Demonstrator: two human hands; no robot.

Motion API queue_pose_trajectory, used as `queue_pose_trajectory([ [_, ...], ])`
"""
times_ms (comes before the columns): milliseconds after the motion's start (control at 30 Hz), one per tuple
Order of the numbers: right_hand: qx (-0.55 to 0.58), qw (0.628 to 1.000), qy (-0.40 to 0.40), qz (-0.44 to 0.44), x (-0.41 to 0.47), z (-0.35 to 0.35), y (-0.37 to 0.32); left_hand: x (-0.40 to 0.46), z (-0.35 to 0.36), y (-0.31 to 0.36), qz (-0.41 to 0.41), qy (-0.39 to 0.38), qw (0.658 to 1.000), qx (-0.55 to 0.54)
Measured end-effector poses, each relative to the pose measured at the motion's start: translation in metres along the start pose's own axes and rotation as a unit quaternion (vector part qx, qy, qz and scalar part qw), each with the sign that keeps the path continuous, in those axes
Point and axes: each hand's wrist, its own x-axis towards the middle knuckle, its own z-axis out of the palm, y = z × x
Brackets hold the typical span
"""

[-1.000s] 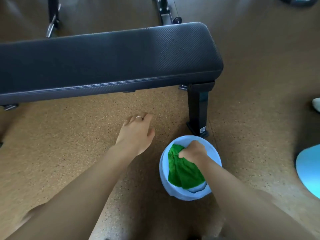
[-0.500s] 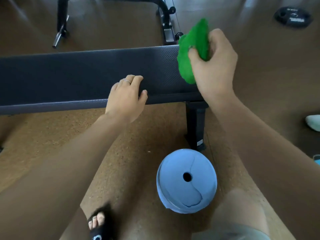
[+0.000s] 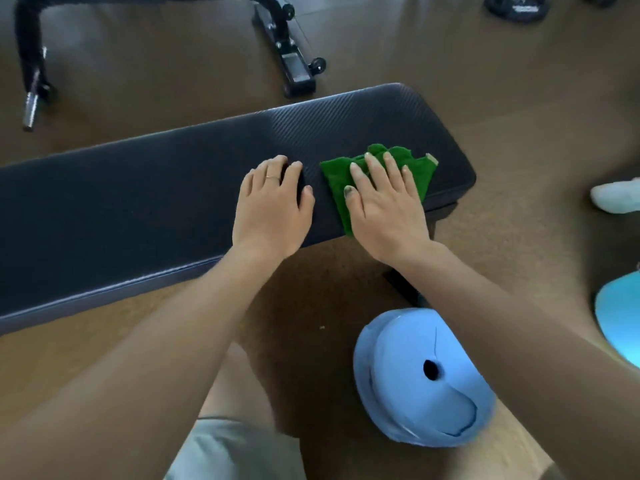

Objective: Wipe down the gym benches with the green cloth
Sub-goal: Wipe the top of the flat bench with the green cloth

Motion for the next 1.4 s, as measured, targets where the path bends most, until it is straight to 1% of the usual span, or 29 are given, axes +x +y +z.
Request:
queue_pose_trajectory([
  [100, -0.052, 0.998, 0.023, 0.012, -0.002, 0.01, -0.007, 0.0, -0.001, -0.002, 0.005, -0.005, 1.0, -0.001],
  [333, -0.102, 0.995, 0.0, 0.009, 0.014, 0.003, -0.005, 0.001, -0.001, 0.0, 0.013, -0.015, 1.0, 0.023],
  [533, -0.099, 0.993, -0.06, -0.002, 0.041, -0.01, 0.006, 0.001, -0.001, -0.001, 0.024, -0.029, 0.998, 0.044],
  [633, -0.091, 0.994, -0.059, 0.032, 0.063, -0.01, 0.007, 0.0, -0.001, -0.001, 0.027, -0.027, 0.998, 0.05],
  [733, -0.082, 0.993, -0.06, 0.06, 0.06, -0.009, -0.01, -0.001, 0.0, -0.001, 0.025, -0.021, 0.998, 0.046],
  [800, -0.08, 0.995, -0.056, 0.03, 0.037, -0.006, -0.026, -0.002, 0.0, -0.001, 0.026, -0.019, 0.999, 0.041],
  [867, -0.083, 0.995, -0.052, -0.026, 0.013, -0.002, -0.035, -0.002, -0.002, -0.001, 0.023, -0.017, 0.999, 0.04],
  [900, -0.082, 0.993, -0.063, -0.052, 0.009, -0.004, -0.031, -0.002, -0.003, 0.0, 0.022, -0.016, 0.999, 0.042],
  [967, -0.086, 0.988, -0.092, -0.089, 0.024, -0.012, -0.014, -0.002, -0.004, 0.001, 0.024, -0.015, 0.999, 0.046],
  [1000, -0.092, 0.987, -0.1, -0.09, 0.037, -0.016, -0.004, -0.002, -0.004, 0.001, 0.023, -0.016, 0.998, 0.048],
  [1100, -0.106, 0.99, -0.088, -0.033, 0.083, -0.017, 0.017, 0.0, -0.002, 0.001, 0.016, -0.01, 0.998, 0.054],
  [1200, -0.113, 0.991, -0.065, 0.022, 0.099, -0.01, 0.011, 0.002, -0.001, 0.001, 0.017, -0.007, 0.998, 0.057],
  [1300, -0.091, 0.993, -0.068, 0.028, 0.076, -0.01, -0.006, 0.001, -0.002, 0.001, 0.022, -0.011, 0.998, 0.06],
  [1400, -0.085, 0.995, -0.047, 0.003, 0.032, -0.004, -0.023, 0.0, -0.001, 0.0, 0.026, -0.006, 0.998, 0.055],
])
